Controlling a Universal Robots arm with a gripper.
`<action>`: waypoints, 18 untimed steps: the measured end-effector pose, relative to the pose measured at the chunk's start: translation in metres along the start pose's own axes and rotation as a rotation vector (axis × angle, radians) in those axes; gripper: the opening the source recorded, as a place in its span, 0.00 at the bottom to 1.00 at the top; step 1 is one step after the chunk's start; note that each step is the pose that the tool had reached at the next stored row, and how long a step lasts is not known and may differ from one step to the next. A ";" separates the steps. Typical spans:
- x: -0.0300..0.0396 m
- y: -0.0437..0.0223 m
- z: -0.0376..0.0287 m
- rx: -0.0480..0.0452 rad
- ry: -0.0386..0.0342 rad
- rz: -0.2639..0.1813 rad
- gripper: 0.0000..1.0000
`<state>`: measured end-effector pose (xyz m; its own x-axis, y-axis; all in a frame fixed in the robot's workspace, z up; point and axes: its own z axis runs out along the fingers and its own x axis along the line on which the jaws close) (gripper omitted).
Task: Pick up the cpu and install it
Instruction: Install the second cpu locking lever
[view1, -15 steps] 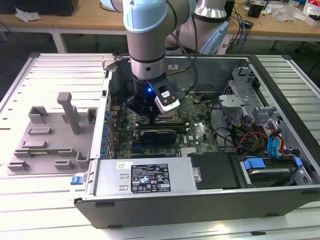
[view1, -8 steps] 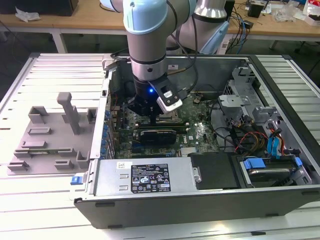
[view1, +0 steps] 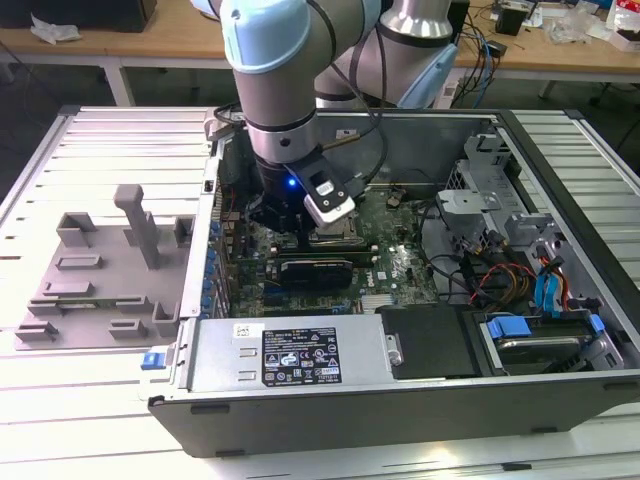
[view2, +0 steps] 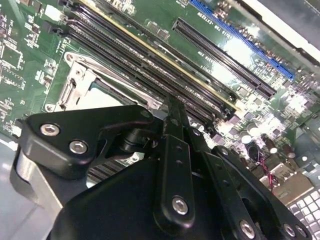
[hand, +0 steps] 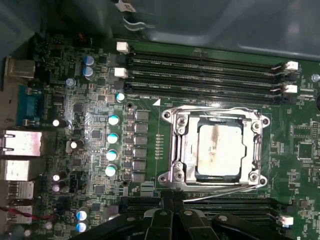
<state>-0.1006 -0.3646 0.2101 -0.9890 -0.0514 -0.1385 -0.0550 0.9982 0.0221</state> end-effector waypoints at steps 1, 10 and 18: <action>0.0001 -0.0011 0.0000 -0.0033 -0.0005 0.000 0.11; -0.0009 -0.0096 -0.0065 -0.0226 -0.0025 0.002 0.11; 0.0006 -0.0142 0.0012 -0.1038 -0.0153 0.013 0.11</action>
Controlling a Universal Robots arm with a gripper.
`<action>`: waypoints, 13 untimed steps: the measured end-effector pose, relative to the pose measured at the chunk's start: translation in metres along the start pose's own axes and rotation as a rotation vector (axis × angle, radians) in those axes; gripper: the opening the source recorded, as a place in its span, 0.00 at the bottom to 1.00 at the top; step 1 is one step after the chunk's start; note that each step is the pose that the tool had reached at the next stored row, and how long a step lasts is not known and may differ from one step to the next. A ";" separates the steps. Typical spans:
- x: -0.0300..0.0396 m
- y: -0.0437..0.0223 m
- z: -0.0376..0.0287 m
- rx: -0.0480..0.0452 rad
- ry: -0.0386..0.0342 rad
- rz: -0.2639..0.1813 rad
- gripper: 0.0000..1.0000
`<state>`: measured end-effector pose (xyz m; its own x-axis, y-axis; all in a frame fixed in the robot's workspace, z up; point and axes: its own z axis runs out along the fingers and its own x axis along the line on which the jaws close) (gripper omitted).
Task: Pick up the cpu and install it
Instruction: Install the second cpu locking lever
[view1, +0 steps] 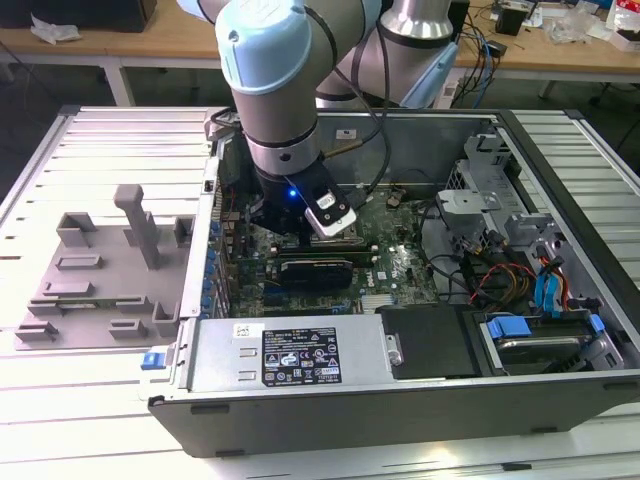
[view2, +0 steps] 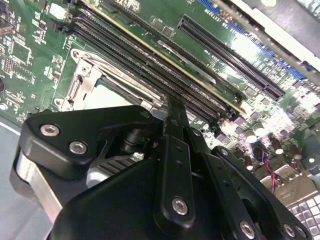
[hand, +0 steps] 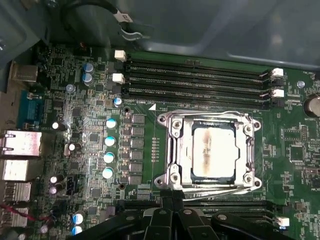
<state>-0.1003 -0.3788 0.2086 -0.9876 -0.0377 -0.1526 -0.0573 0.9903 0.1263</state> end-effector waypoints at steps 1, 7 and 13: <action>0.0004 0.0000 0.0008 -0.0039 -0.0004 0.001 0.11; 0.0043 -0.0008 0.0082 -0.0296 -0.0058 0.004 0.11; 0.0046 -0.0007 0.0060 -0.0410 -0.0122 0.005 0.11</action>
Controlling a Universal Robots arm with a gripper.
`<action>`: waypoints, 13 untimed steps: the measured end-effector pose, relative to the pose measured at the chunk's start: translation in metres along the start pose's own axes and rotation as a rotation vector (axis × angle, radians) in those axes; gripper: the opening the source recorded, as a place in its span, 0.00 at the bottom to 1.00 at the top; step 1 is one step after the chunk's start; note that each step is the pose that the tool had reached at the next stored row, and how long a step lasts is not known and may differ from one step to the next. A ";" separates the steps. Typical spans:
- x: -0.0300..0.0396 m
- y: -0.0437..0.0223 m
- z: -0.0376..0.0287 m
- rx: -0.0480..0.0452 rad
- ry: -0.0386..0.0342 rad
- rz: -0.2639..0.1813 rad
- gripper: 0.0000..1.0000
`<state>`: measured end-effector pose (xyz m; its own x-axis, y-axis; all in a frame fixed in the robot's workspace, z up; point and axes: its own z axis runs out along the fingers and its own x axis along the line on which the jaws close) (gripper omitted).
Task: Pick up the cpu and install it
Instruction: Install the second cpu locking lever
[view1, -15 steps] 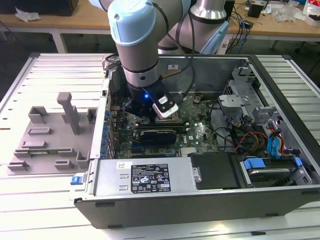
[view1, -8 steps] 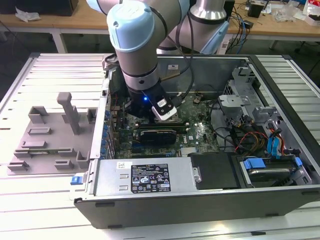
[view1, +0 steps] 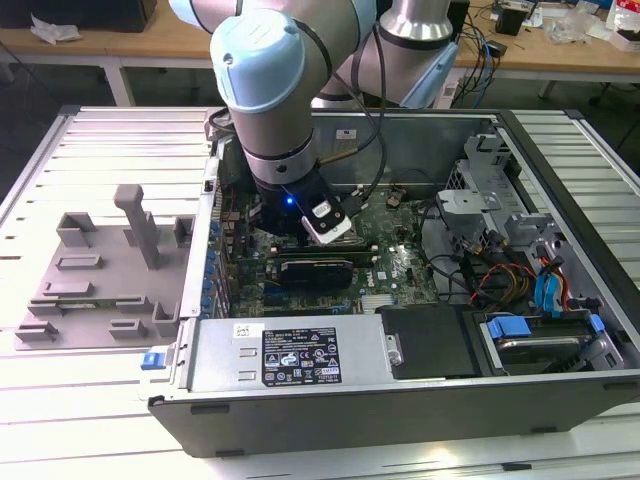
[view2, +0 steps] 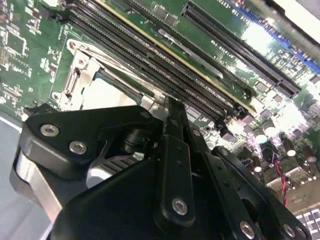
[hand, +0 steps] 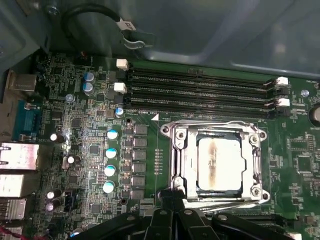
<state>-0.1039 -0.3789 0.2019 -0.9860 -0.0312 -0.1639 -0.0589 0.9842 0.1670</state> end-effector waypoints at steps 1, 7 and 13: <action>-0.0009 0.0010 -0.0050 -0.0005 0.0006 0.000 0.11; -0.0095 0.0075 -0.0437 -0.0002 0.0014 0.000 0.11; -0.0181 0.0086 -0.0519 -0.0016 0.0463 0.009 0.11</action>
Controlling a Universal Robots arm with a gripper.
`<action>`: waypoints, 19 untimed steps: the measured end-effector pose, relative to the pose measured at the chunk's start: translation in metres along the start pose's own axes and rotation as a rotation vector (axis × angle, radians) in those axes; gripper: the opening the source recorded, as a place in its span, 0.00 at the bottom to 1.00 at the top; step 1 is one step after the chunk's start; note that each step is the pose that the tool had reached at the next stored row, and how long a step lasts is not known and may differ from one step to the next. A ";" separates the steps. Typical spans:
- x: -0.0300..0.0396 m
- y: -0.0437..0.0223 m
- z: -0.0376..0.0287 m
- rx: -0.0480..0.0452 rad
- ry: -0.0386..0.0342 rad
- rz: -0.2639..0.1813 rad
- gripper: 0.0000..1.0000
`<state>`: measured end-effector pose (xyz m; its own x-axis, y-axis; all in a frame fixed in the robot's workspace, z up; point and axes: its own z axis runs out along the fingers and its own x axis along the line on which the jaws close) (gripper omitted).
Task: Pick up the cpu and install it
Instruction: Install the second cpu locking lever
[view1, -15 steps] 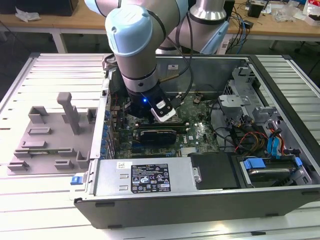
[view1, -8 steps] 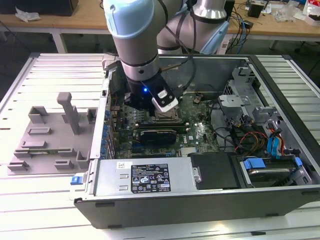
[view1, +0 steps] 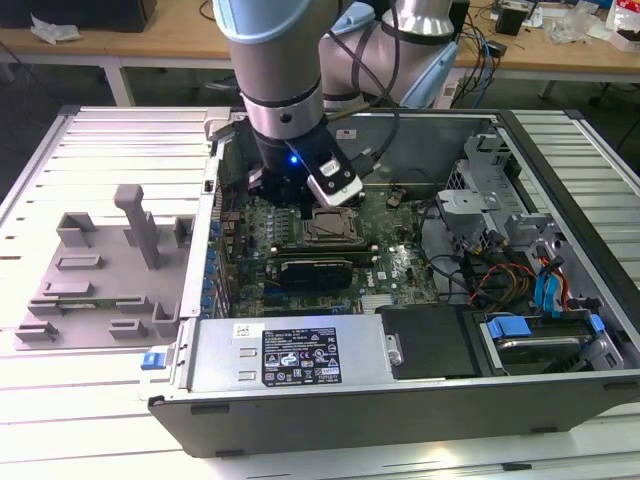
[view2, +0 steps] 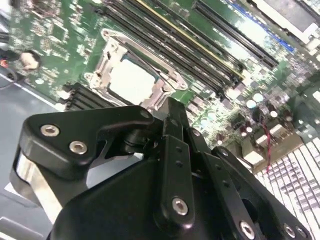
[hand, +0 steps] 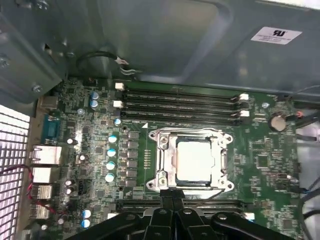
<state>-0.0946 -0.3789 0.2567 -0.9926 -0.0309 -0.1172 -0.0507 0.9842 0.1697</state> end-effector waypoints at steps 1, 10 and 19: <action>-0.0044 -0.0003 0.0005 -0.0014 0.0396 0.007 0.11; -0.0431 -0.0205 0.0101 -0.0043 0.1411 0.025 0.11; -0.0206 -0.0136 0.0339 -0.0042 0.1413 0.024 0.11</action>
<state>-0.0698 -0.3858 0.2237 -0.9992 -0.0319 0.0258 -0.0269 0.9842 0.1750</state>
